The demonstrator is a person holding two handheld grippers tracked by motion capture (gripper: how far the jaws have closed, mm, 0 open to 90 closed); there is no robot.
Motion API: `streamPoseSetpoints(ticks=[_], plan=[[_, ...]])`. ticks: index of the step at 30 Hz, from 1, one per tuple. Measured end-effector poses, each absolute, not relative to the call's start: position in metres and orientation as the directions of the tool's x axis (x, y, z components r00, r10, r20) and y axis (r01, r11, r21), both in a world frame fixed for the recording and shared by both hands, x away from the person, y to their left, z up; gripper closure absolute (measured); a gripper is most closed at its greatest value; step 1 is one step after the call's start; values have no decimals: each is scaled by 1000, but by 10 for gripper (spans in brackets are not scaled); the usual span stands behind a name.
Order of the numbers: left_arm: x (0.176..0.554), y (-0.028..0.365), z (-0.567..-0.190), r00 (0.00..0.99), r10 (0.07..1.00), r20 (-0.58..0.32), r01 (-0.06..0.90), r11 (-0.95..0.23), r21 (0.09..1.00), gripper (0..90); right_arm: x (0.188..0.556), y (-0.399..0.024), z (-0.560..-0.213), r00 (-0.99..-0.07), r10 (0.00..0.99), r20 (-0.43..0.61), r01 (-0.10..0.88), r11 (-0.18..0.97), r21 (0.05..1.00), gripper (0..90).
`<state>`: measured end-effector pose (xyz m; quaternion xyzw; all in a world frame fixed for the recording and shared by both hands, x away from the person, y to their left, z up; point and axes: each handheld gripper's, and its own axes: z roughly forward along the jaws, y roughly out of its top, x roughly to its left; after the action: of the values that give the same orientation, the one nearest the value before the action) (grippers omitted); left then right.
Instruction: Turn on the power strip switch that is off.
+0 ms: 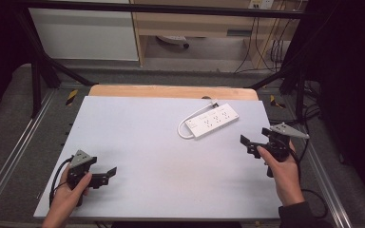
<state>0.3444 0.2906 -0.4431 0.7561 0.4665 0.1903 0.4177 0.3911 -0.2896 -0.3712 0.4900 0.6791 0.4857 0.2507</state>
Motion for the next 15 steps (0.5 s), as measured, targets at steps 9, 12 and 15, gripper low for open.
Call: streamPoseSetpoints(ticks=[9, 12, 15], plan=[[341, 291, -442, 489, 866, -104, 548, -212, 809, 71, 380, -294, -392, -398, 908, 134, 422, 51, 905, 33], [340, 291, -442, 486, 868, -103, 549, -211, 809, 71, 377, -294, -401, -402, 905, 138, 426, 51, 903, 35], [340, 291, -442, 484, 869, -104, 551, -210, 808, 70, 375, -292, -411, -404, 904, 138, 437, 59, 898, 40]])
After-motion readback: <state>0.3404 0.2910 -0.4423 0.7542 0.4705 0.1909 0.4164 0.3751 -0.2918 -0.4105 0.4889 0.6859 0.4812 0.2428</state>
